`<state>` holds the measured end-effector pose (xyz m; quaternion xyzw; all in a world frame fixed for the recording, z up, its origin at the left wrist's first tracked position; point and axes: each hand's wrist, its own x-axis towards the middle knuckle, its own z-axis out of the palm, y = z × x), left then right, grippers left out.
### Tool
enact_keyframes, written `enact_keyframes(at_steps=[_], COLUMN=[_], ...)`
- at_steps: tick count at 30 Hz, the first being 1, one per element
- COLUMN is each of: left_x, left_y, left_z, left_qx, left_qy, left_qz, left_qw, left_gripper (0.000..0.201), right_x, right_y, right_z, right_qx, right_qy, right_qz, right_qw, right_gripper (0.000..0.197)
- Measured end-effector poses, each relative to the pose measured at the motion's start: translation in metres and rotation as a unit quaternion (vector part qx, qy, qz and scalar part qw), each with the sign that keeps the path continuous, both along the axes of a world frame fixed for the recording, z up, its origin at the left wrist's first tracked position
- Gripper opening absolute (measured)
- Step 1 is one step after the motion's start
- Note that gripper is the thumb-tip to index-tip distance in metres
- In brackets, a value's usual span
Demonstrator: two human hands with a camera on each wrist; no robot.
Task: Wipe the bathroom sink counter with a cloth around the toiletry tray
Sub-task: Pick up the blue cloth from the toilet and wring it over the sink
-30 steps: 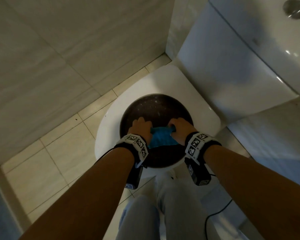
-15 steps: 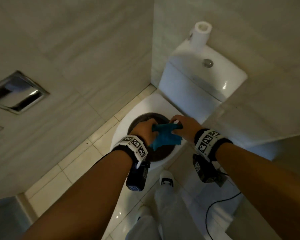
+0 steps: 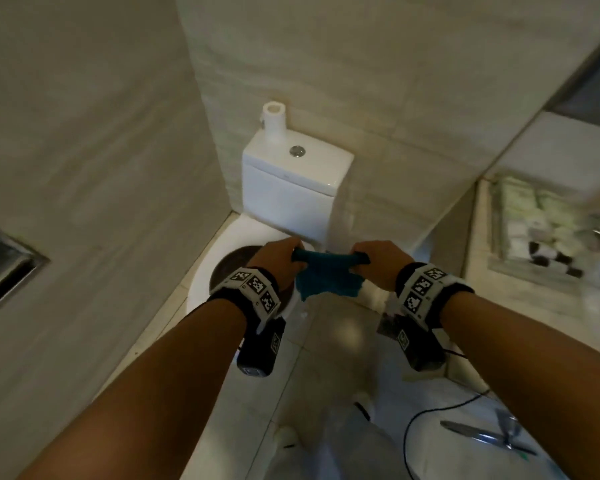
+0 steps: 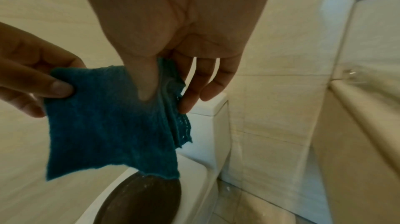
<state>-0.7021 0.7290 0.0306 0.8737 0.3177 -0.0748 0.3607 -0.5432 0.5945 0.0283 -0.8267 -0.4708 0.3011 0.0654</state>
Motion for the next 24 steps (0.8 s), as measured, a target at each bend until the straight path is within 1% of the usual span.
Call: enact_keyframes(at_steps=[5, 9, 13, 17, 21, 24], left_x=[0.026, 0.059, 0.101, 0.15, 0.197, 0.224], left_y=[-0.048, -0.097, -0.164, -0.25, -0.333, -0.385], left_z=[0.031, 0.052, 0.068, 0.074, 0.078, 0.081], left_qx=[0.021, 0.037, 0.059, 0.057, 0.043, 0.027], left_qy=[-0.027, -0.048, -0.066, -0.081, -0.11, -0.124], left_qz=[-0.038, -0.076, -0.115, -0.152, -0.176, -0.193], left_qw=[0.999, 0.995, 0.989, 0.983, 0.977, 0.973], left_gripper=[0.016, 0.005, 0.008, 0.008, 0.01, 0.012], right_x=[0.022, 0.043, 0.072, 0.105, 0.136, 0.15], right_y=[-0.052, -0.104, -0.184, -0.278, -0.365, -0.414], right_z=[0.031, 0.047, 0.061, 0.072, 0.082, 0.087], right_qx=[0.017, 0.02, 0.026, 0.019, 0.054, 0.071], right_qy=[-0.03, -0.049, -0.032, -0.025, -0.009, 0.028], right_qz=[-0.046, -0.063, -0.107, -0.137, -0.17, -0.19], right_qw=[0.998, 0.997, 0.993, 0.99, 0.984, 0.979], right_gripper=[0.018, 0.017, 0.016, 0.019, 0.026, 0.03])
